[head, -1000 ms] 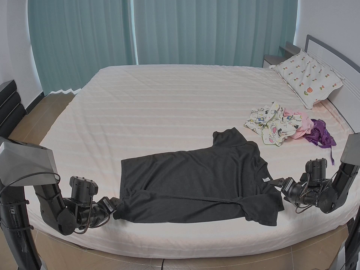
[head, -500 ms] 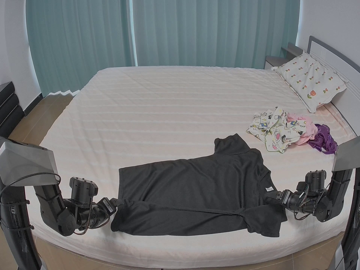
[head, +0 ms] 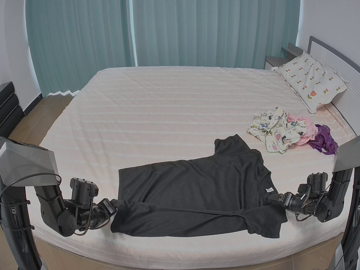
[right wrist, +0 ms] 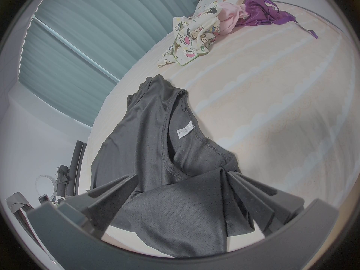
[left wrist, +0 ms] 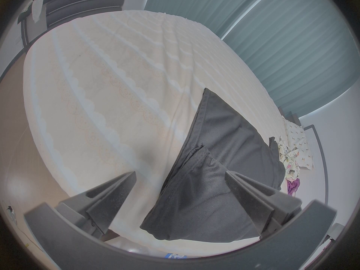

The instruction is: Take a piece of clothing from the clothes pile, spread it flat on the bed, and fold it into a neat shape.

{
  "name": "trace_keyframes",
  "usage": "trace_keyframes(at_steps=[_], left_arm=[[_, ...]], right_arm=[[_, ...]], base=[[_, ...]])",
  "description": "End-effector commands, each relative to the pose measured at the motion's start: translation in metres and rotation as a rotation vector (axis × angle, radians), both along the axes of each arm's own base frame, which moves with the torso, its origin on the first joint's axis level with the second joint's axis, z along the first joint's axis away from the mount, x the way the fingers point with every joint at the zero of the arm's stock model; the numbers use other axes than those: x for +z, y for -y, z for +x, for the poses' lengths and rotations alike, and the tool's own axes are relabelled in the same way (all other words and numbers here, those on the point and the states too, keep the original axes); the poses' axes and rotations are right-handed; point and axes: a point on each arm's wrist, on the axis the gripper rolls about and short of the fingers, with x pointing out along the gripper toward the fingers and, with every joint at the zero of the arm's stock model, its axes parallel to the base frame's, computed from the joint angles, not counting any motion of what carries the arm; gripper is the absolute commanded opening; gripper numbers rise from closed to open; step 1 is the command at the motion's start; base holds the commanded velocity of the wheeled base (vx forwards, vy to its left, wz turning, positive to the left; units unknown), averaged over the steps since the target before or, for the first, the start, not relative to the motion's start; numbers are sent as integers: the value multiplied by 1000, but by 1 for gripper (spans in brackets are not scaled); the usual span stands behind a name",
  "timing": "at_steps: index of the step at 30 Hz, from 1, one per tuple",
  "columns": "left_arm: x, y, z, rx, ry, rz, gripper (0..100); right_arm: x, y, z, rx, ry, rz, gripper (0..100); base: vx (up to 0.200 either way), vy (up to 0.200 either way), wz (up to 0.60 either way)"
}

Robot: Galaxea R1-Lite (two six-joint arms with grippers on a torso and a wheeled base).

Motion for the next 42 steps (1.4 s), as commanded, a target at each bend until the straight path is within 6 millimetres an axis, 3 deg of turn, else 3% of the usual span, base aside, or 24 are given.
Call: trace_keyframes(at_steps=[1, 5, 6, 23, 34, 42], left_arm=[[-1, 0, 0, -1, -3, -2, 100], [0, 0, 0, -1, -1, -3, 100], [0, 0, 0, -1, -1, -3, 100], [0, -4, 2, 20, 3, 3, 100], [-4, -7, 4, 55, -9, -14, 100], [8, -11, 20, 76, 90, -36, 100]], right_arm=[[-4, -2, 2, 9, -8, -1, 100], [-11, -3, 3, 17, -22, -10, 100], [-11, -3, 3, 19, -21, -12, 0], [-2, 14, 19, -42, 90, -17, 0], [8, 28, 43, -88, 175, -21, 0], [5, 27, 42, -81, 169, -14, 0]], base=[[0, 0, 0], [0, 0, 0], [0, 0, 0], [0, 0, 0], [0, 0, 0], [0, 0, 0]])
